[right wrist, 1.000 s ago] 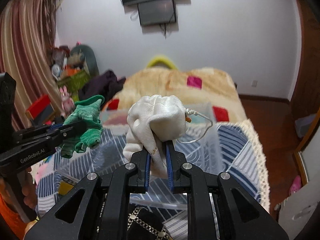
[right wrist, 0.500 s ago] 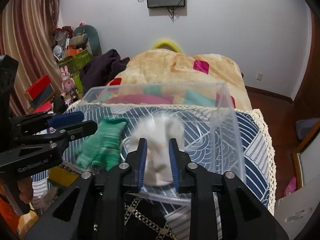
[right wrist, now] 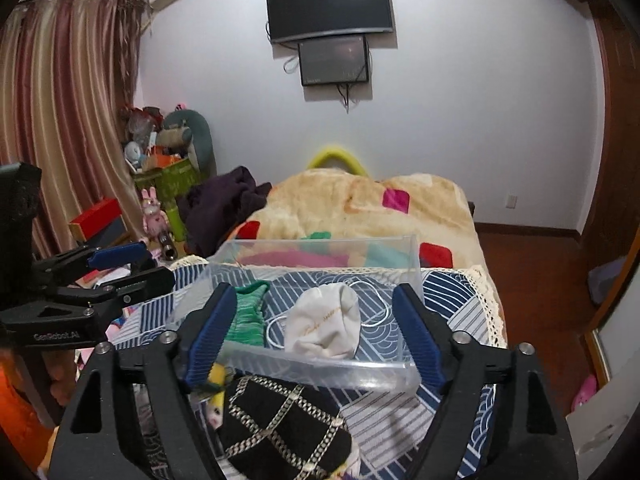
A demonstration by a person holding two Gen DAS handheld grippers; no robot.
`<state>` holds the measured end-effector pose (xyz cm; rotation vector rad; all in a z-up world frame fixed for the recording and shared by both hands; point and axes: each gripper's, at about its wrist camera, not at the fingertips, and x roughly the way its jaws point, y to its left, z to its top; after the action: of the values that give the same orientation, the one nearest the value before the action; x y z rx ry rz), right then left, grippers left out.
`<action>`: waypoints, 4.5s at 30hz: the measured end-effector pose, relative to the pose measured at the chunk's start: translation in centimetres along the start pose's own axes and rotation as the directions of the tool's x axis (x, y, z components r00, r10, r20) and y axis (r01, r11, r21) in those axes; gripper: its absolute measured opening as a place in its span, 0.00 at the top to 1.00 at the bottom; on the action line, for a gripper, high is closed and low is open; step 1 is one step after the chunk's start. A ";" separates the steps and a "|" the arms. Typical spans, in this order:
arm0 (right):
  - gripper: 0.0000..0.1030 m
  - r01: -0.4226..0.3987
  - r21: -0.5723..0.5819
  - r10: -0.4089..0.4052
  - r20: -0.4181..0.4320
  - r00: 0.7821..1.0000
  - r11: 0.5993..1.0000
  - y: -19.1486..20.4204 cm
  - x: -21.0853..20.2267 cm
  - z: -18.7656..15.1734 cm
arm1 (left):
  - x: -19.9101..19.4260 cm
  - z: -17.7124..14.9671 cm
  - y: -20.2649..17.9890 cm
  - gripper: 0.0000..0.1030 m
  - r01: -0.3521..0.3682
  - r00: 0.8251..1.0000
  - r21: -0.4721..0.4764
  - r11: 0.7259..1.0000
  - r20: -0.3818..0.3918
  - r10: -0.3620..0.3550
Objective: Organize soft objects
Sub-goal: 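Grasp the yellow-green sponge with the left tool while the right tool grasps the black chain bag, then place the sponge into the box with the left tool while the right places the black bag in, then grasp the clear bag of silver gloves with the left tool while the right grasps the floral scrunchie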
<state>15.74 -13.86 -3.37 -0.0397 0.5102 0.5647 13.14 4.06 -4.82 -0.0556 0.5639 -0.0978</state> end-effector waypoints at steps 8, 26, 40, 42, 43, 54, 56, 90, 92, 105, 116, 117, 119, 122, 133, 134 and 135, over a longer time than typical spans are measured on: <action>0.21 -0.050 0.027 0.053 -0.114 0.992 0.998 1.0 1.7 -4.1 | 1.6 -4.4 0.6 0.20 0.015 0.993 -0.047 0.999 -0.117 -0.020; 0.57 -0.117 0.110 0.143 -0.273 0.951 0.987 1.1 4.9 -9.8 | 4.7 -9.4 1.7 0.63 0.051 0.975 -0.211 0.976 -0.202 -0.095; 0.83 -0.095 0.128 0.115 -0.154 0.981 0.987 -0.2 1.1 -8.4 | 2.2 -8.3 0.7 0.78 0.058 0.989 -0.144 0.988 -0.126 -0.076; 0.83 -0.094 0.126 0.111 -0.129 0.985 0.988 -0.3 0.4 -7.9 | 1.4 -7.8 0.7 0.78 0.058 0.992 -0.136 0.989 -0.106 -0.073; 0.83 -0.095 0.125 0.110 -0.117 0.987 0.988 -0.3 0.1 -7.6 | 1.2 -7.6 0.7 0.78 0.061 0.992 -0.136 0.989 -0.098 -0.074; 0.83 -0.094 0.093 0.091 0.037 0.995 0.991 -0.1 -2.4 -3.6 | -1.8 -3.9 0.6 0.78 0.064 0.998 -0.097 0.993 0.024 -0.062; 0.83 -0.091 0.087 0.085 0.064 0.994 0.992 -0.3 -2.4 -2.6 | -2.0 -3.1 0.8 0.78 0.059 0.997 -0.094 0.994 0.045 -0.055; 0.77 0.031 0.051 -0.021 -0.176 0.984 0.998 -1.6 8.4 -2.1 | 10.8 -2.3 -0.6 0.77 0.001 0.983 -0.025 1.000 -0.181 -0.005; 0.74 0.033 0.044 -0.025 -0.177 0.984 0.998 -1.5 7.9 -2.1 | 10.4 -2.3 -0.8 0.74 0.007 0.982 -0.019 1.000 -0.190 -0.010; 0.44 0.027 0.057 -0.024 -0.066 0.998 0.998 -1.9 3.0 -0.4 | 5.2 -1.0 -0.6 0.37 0.027 0.994 -0.015 1.000 -0.104 -0.028; 0.20 0.049 0.019 -0.049 -0.012 0.999 0.999 -0.9 0.0 -1.4 | 0.7 -2.6 1.1 0.17 -0.007 0.997 -0.021 1.000 -0.083 0.005; 0.20 0.048 0.019 -0.048 -0.023 0.999 0.999 -0.9 0.0 -1.8 | 0.5 -3.1 1.2 0.17 -0.005 0.996 -0.021 1.000 -0.092 0.003; 0.20 0.045 0.020 -0.044 -0.057 0.997 0.999 -1.0 0.2 -2.9 | 0.5 -4.2 1.2 0.17 -0.002 0.993 -0.022 1.000 -0.119 0.000; 0.20 0.048 0.012 -0.046 -0.110 0.993 0.999 -1.0 0.4 -4.6 | 0.9 -6.0 0.9 0.17 0.001 0.987 -0.021 1.000 -0.161 -0.004; 0.20 0.027 0.019 -0.020 -0.310 0.951 0.999 -0.9 2.6 -11.0 | 3.1 -11.3 0.6 0.17 0.015 0.947 -0.080 0.997 -0.319 -0.040; 0.20 0.032 0.017 -0.025 -0.316 0.948 0.999 -0.9 2.8 -11.3 | 3.3 -11.8 0.6 0.17 0.014 0.943 -0.084 0.996 -0.329 -0.041; 0.20 0.031 0.019 -0.023 -0.322 0.946 0.999 -0.9 3.0 -11.5 | 3.5 -12.1 0.6 0.17 0.013 0.941 -0.088 0.996 -0.336 -0.042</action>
<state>13.15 -15.11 -14.91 -0.1173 0.8340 0.5275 9.58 3.95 -16.95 -0.1308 0.9112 -0.1116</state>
